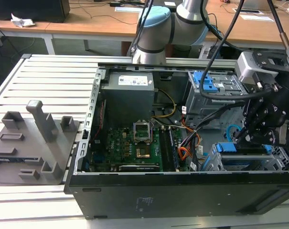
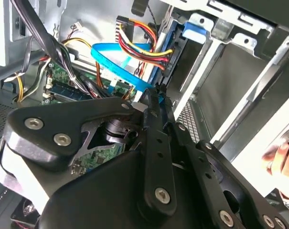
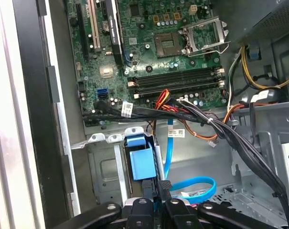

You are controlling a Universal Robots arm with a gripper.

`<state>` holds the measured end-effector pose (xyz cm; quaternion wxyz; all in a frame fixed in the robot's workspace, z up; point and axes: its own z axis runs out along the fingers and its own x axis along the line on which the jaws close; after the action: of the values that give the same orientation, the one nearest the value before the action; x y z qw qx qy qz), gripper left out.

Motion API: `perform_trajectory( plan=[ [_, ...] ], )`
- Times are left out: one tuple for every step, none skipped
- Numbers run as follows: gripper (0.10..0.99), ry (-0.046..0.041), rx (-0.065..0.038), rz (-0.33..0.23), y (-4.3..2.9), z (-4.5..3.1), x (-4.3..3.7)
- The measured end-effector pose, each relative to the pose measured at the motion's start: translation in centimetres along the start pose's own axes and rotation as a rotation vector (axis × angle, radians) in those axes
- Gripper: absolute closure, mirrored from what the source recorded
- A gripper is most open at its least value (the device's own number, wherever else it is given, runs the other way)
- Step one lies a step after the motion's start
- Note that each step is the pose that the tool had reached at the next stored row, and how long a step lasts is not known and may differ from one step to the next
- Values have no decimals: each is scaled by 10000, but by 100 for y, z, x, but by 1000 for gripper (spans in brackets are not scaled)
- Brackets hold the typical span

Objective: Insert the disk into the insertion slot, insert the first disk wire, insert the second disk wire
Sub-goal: 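Insert the second disk wire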

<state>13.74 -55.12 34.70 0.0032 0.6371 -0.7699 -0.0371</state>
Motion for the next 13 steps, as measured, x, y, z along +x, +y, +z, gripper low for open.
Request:
perform_trajectory(
  plan=[
    [922, 5, -4, -99, -3, 15, -6],
    [922, 12, -10, -216, -12, 23, -18],
    [922, 16, -13, -285, -29, 26, -29],
    [922, 19, -14, -316, -51, 27, -37],
    [922, 18, -15, -327, -70, 32, -41],
    [922, 21, -14, -329, -72, 36, -40],
    [922, 23, -14, -332, -73, 43, -39],
    [922, 20, -15, -336, -75, 51, -36],
    [922, 19, -15, -341, -77, 64, -32],
    [922, 21, -15, -347, -78, 77, -30],
    [922, 23, -15, -354, -79, 88, -28],
    [922, 27, -15, -360, -79, 94, -28],
    [922, 29, -14, -364, -79, 98, -27]
  ],
)
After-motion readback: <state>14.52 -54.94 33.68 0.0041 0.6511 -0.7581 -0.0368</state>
